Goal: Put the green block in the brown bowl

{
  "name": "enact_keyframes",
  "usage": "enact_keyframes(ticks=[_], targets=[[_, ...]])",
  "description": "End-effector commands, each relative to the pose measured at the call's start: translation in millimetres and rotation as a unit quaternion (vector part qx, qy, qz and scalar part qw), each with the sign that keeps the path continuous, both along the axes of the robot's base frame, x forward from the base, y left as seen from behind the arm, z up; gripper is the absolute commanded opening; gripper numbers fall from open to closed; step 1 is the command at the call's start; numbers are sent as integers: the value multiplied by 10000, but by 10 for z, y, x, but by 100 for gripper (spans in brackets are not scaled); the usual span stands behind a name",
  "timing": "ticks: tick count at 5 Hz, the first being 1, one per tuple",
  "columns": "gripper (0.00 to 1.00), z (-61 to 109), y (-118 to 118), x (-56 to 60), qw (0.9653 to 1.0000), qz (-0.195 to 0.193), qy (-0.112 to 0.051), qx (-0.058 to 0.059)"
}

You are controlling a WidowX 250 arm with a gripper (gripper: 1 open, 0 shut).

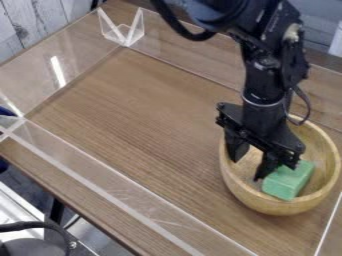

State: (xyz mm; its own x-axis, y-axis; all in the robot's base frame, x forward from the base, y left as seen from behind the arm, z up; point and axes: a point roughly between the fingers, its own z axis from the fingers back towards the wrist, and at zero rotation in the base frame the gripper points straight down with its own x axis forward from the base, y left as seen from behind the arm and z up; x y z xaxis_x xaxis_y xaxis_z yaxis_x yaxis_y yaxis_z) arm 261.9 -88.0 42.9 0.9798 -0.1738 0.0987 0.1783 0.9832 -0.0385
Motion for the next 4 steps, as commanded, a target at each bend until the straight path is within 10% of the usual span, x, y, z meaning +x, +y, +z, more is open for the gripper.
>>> enact_keyframes(ticks=[1, 4], targets=[[100, 171, -13, 69, 9995, 55, -306, 74], [100, 278, 21, 221, 9992, 34, -321, 218]])
